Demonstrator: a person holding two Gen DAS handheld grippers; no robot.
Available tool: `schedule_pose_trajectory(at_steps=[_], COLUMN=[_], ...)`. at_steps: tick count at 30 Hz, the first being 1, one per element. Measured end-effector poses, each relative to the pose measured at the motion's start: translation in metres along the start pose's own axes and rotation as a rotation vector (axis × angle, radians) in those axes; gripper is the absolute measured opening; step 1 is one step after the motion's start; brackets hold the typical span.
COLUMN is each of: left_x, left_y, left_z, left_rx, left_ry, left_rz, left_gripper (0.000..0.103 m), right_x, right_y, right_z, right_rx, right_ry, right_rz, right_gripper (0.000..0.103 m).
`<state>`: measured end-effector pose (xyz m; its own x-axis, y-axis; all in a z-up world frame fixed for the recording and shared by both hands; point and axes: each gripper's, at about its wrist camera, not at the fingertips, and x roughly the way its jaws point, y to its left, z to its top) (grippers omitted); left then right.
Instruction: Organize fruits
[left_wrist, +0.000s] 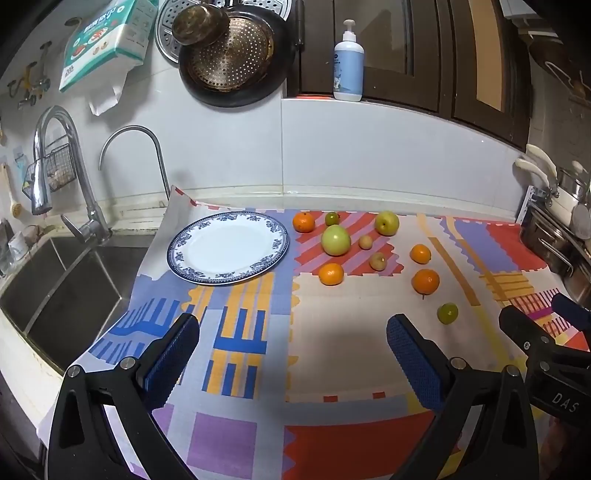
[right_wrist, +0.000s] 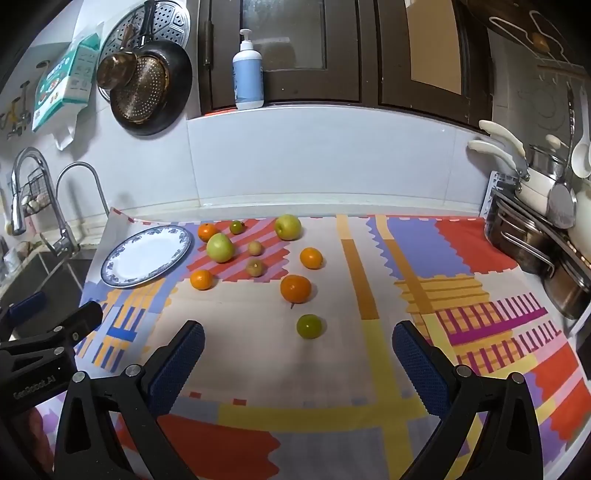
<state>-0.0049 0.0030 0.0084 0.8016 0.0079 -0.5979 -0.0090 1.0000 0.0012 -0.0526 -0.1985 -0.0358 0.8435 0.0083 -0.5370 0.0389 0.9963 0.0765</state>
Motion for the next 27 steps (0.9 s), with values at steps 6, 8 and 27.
schedule_pose_trajectory(at_steps=[6,8,27], left_x=[0.0007,0.0009,0.0016], left_y=[0.0010,0.0008,0.0002], left_z=[-0.0009,-0.0006,-0.0029], left_rx=[-0.001,-0.001,-0.002], left_ry=[-0.002,0.000,-0.002], left_rz=[-0.003,-0.005,-0.003], left_gripper=[0.103,0.103,0.103], right_x=[-0.0003,-0.0009,-0.0008], right_y=[0.0013,0.0020,0.0031], right_z=[0.0011,0.0011,0.0008], right_rx=[0.001,0.001,0.002], right_ry=[0.003,0.002,0.003], right_rz=[0.000,0.001,0.010], right_gripper=[0.102,0.102,0.102])
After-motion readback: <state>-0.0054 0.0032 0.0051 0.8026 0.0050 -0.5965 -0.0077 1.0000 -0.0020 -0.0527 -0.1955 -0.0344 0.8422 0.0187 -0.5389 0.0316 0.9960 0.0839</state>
